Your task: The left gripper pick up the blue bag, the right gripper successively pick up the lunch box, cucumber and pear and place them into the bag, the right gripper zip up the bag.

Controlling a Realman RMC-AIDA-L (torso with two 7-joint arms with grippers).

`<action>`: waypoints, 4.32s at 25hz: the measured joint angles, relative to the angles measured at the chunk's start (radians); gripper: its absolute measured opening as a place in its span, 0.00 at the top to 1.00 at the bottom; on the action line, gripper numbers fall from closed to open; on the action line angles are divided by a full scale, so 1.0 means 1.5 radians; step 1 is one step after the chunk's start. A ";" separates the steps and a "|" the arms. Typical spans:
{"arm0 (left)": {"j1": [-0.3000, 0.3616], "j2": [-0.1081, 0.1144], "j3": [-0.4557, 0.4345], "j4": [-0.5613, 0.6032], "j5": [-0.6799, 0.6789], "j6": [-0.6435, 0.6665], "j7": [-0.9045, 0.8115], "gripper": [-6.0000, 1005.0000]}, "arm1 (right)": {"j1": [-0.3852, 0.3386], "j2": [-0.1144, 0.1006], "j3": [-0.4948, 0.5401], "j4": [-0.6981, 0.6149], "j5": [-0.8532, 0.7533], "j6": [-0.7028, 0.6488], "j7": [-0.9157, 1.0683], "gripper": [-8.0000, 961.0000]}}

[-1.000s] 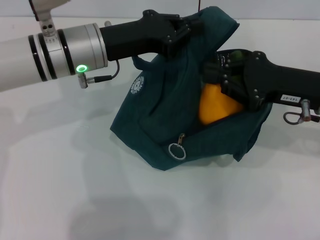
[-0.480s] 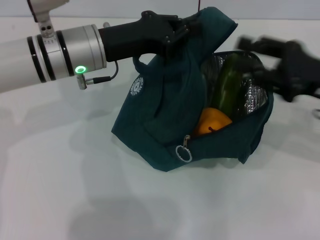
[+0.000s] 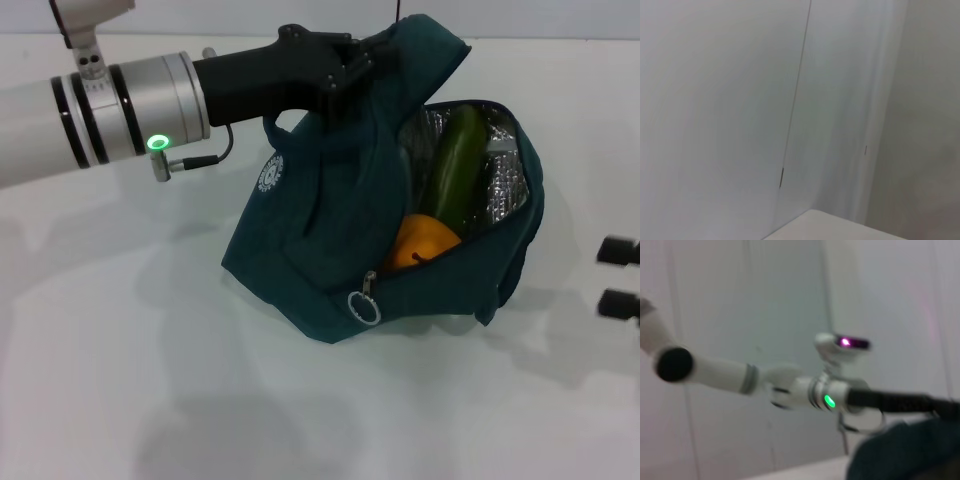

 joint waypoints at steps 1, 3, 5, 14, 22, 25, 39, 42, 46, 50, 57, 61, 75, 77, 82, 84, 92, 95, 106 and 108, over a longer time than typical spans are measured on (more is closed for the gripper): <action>0.000 0.000 0.001 -0.001 0.000 0.000 0.002 0.95 | -0.009 0.006 -0.002 0.004 -0.007 0.025 -0.006 0.55; 0.001 -0.001 0.001 -0.004 0.000 0.000 0.005 0.95 | -0.014 0.021 -0.003 0.004 -0.030 0.068 -0.017 0.56; 0.000 -0.001 0.001 -0.007 0.000 0.000 0.006 0.95 | -0.015 0.034 -0.003 0.000 -0.056 0.099 -0.025 0.57; -0.003 -0.003 0.002 -0.009 -0.001 -0.012 0.006 0.96 | 0.045 0.091 -0.021 -0.013 -0.171 0.210 -0.035 0.61; -0.001 -0.003 0.004 -0.010 -0.015 -0.016 0.018 0.96 | 0.087 0.094 -0.026 0.036 -0.159 0.246 -0.044 0.65; -0.002 -0.003 0.004 -0.010 -0.016 -0.016 0.019 0.96 | 0.097 0.097 -0.023 0.062 -0.153 0.253 -0.074 0.67; 0.029 -0.004 0.004 -0.028 -0.065 -0.001 0.083 0.95 | 0.023 0.092 -0.017 0.106 0.174 0.238 -0.228 0.91; 0.044 -0.004 0.004 -0.057 -0.114 0.045 0.141 0.95 | 0.020 0.089 -0.017 0.101 0.208 0.208 -0.231 0.92; 0.048 -0.006 0.005 -0.131 -0.161 0.101 0.241 0.95 | 0.028 0.087 -0.012 0.085 0.227 0.144 -0.228 0.92; 0.048 -0.010 0.005 -0.213 -0.183 0.110 0.330 0.96 | 0.027 0.089 -0.009 0.085 0.227 0.176 -0.228 0.92; 0.054 -0.013 0.005 -0.265 -0.229 0.127 0.354 0.95 | 0.033 0.089 -0.014 0.094 0.225 0.204 -0.231 0.92; 0.071 -0.013 0.004 -0.270 -0.258 0.128 0.360 0.94 | 0.051 0.090 -0.023 0.108 0.223 0.210 -0.230 0.92; 0.082 -0.013 0.005 -0.279 -0.263 0.147 0.399 0.71 | 0.070 0.094 -0.028 0.146 0.230 0.212 -0.238 0.92; 0.083 -0.013 0.005 -0.281 -0.263 0.155 0.405 0.63 | 0.071 0.095 -0.027 0.151 0.232 0.212 -0.239 0.92; 0.081 -0.013 0.005 -0.295 -0.263 0.188 0.424 0.45 | 0.071 0.098 -0.031 0.154 0.234 0.212 -0.243 0.92; 0.079 -0.013 0.005 -0.295 -0.263 0.188 0.425 0.41 | 0.072 0.099 -0.030 0.158 0.234 0.210 -0.245 0.91; 0.078 -0.014 0.005 -0.299 -0.260 0.186 0.443 0.36 | 0.064 0.097 -0.027 0.166 0.248 0.206 -0.245 0.79; 0.072 -0.014 0.005 -0.310 -0.260 0.186 0.449 0.36 | 0.058 0.096 -0.028 0.169 0.248 0.205 -0.245 0.68; 0.066 -0.014 0.005 -0.329 -0.262 0.183 0.473 0.36 | 0.032 0.095 -0.024 0.194 0.262 0.170 -0.295 0.51; 0.066 -0.014 0.005 -0.330 -0.262 0.183 0.473 0.36 | 0.031 0.094 -0.024 0.196 0.264 0.167 -0.301 0.51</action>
